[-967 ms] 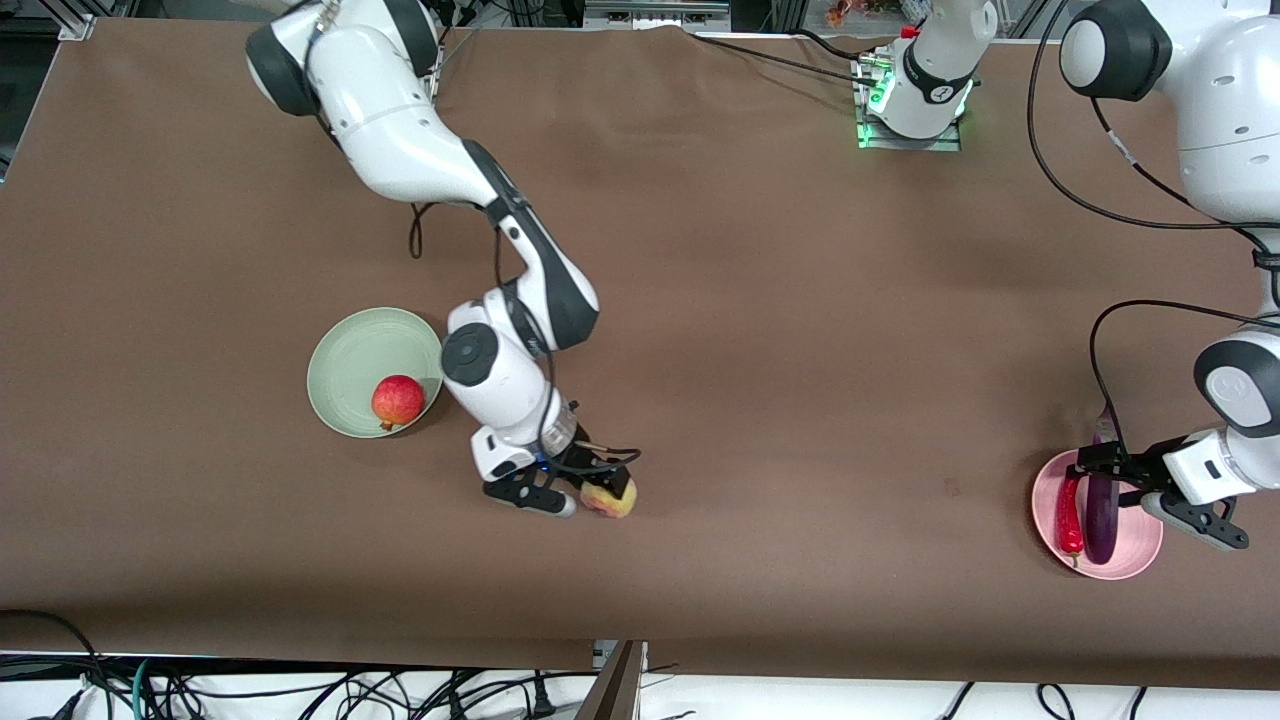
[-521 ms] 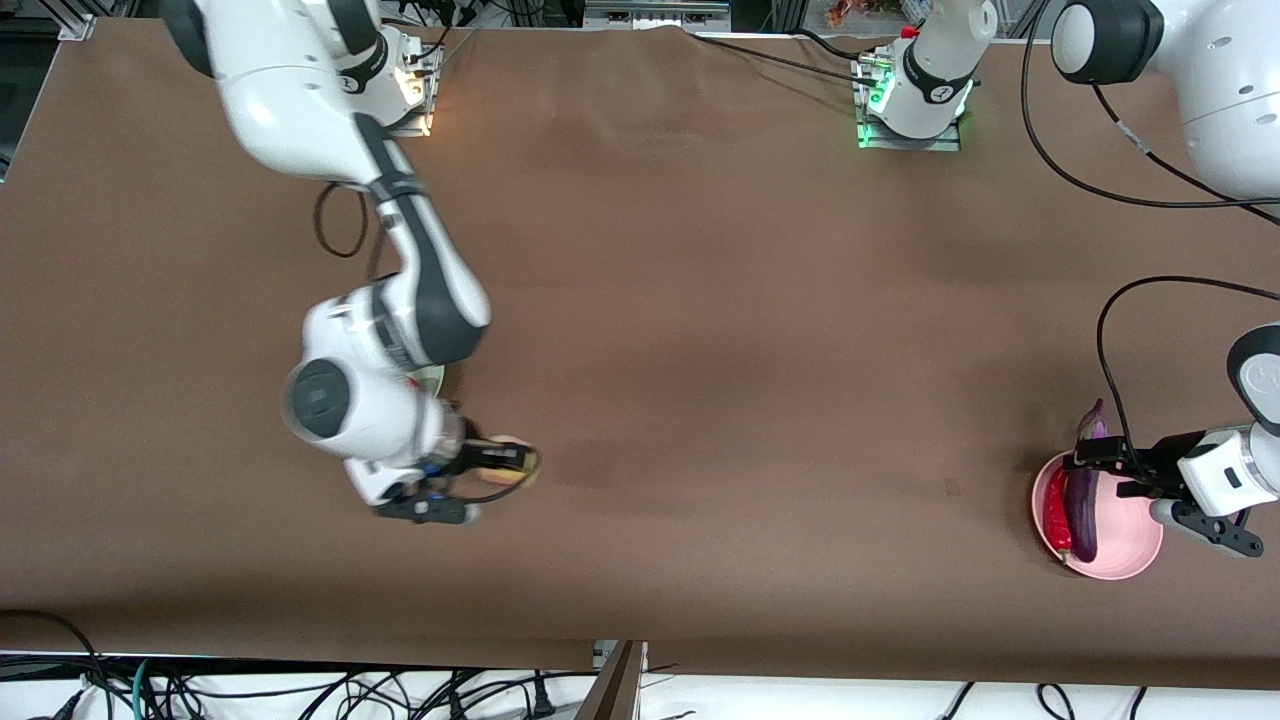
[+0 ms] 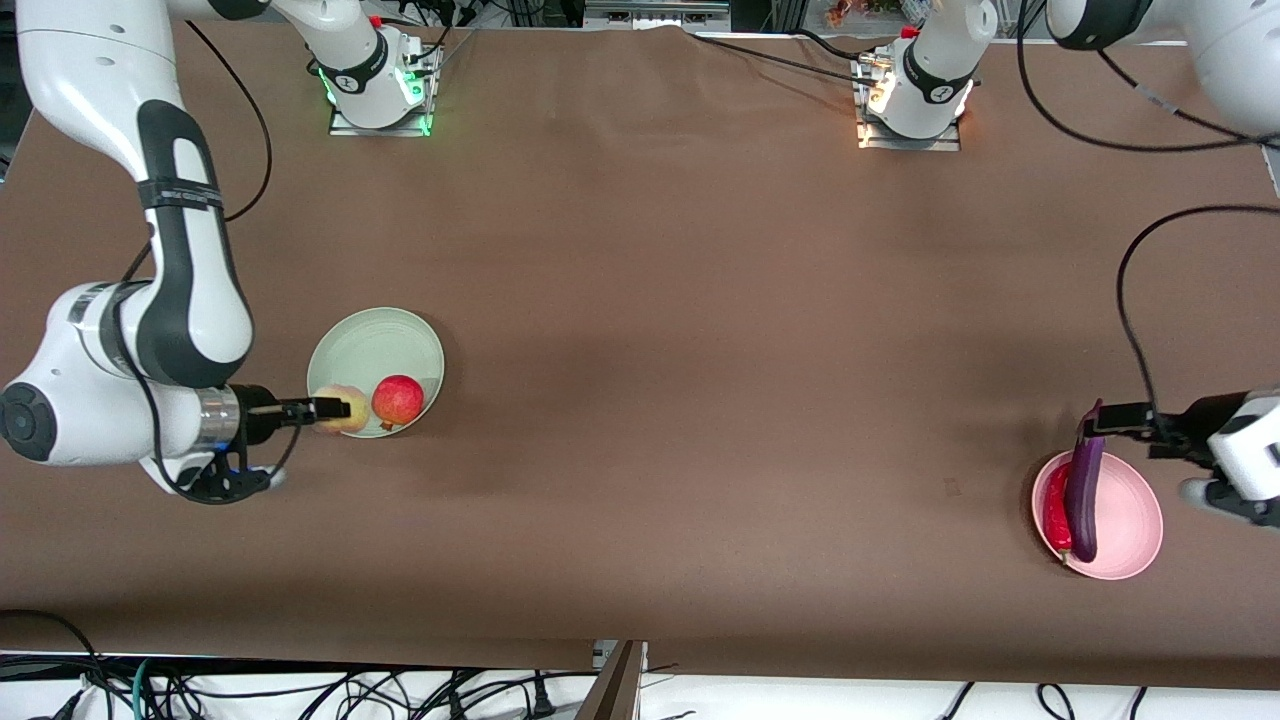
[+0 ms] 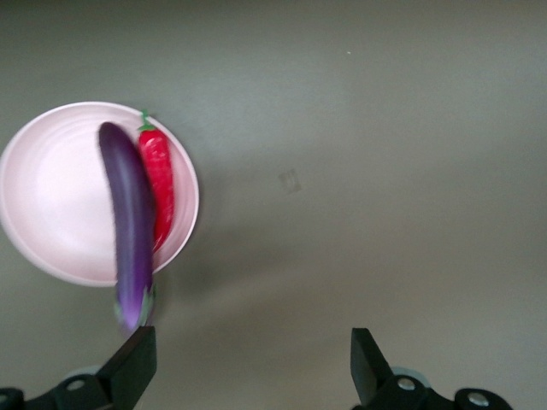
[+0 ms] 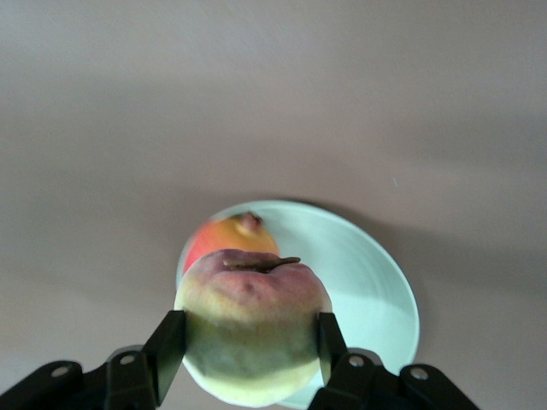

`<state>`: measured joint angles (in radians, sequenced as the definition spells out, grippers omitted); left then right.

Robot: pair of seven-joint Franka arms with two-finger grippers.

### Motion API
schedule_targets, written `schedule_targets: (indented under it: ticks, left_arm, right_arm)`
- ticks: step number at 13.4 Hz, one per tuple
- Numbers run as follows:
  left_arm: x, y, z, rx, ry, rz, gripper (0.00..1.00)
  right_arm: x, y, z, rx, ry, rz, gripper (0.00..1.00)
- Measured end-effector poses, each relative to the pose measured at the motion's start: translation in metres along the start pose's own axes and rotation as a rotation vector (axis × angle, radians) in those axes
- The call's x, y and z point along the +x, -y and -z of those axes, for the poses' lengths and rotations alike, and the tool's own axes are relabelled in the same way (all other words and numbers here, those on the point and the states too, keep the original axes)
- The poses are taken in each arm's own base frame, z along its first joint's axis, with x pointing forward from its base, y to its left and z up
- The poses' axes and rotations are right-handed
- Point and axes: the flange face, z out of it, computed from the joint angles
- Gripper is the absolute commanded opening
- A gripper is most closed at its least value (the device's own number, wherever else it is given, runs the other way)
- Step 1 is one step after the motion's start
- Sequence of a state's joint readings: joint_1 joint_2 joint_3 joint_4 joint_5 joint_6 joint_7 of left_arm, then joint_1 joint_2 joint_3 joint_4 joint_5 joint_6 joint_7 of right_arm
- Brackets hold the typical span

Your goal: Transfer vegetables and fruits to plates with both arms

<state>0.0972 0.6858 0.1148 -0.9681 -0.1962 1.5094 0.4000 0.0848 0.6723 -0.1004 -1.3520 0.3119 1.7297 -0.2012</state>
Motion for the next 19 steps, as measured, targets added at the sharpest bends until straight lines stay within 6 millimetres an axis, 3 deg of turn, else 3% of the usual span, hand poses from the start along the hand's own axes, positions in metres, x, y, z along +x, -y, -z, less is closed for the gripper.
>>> schedule_targets:
  ticks: [1, 4, 6, 9, 13, 16, 19]
  left_arm:
    - [-0.012, -0.007, 0.025, 0.020, 0.006, 0.025, 1.00]
    - [-0.050, -0.045, 0.082, 0.079, 0.025, 0.094, 1.00]
    - [-0.078, -0.063, 0.101, 0.086, 0.029, 0.152, 1.00]
    - [-0.111, -0.081, 0.110, 0.072, 0.040, 0.242, 1.00]
    - [-0.130, -0.116, 0.090, 0.095, 0.071, 0.257, 1.00]
    - [-0.125, -0.137, 0.084, 0.131, 0.047, 0.244, 1.00]
    - [-0.124, -0.137, 0.092, 0.137, -0.001, 0.245, 1.00]
  right_arm:
    - [-0.006, -0.011, -0.012, 0.008, 0.022, -0.006, 1.00]
    - [-0.013, -0.032, -0.036, 0.032, 0.035, -0.019, 1.00]
    - [-0.012, -0.028, -0.032, 0.062, 0.019, -0.026, 1.00]
    - [-0.017, 0.001, 0.005, 0.090, -0.042, -0.107, 1.00]
    - [-0.035, 0.058, 0.066, -0.020, -0.128, -0.062, 1.00]
    - [-0.039, 0.063, 0.108, -0.175, -0.193, 0.018, 1.00]
    - [-0.042, 0.064, 0.130, -0.197, -0.209, 0.031, 1.00]
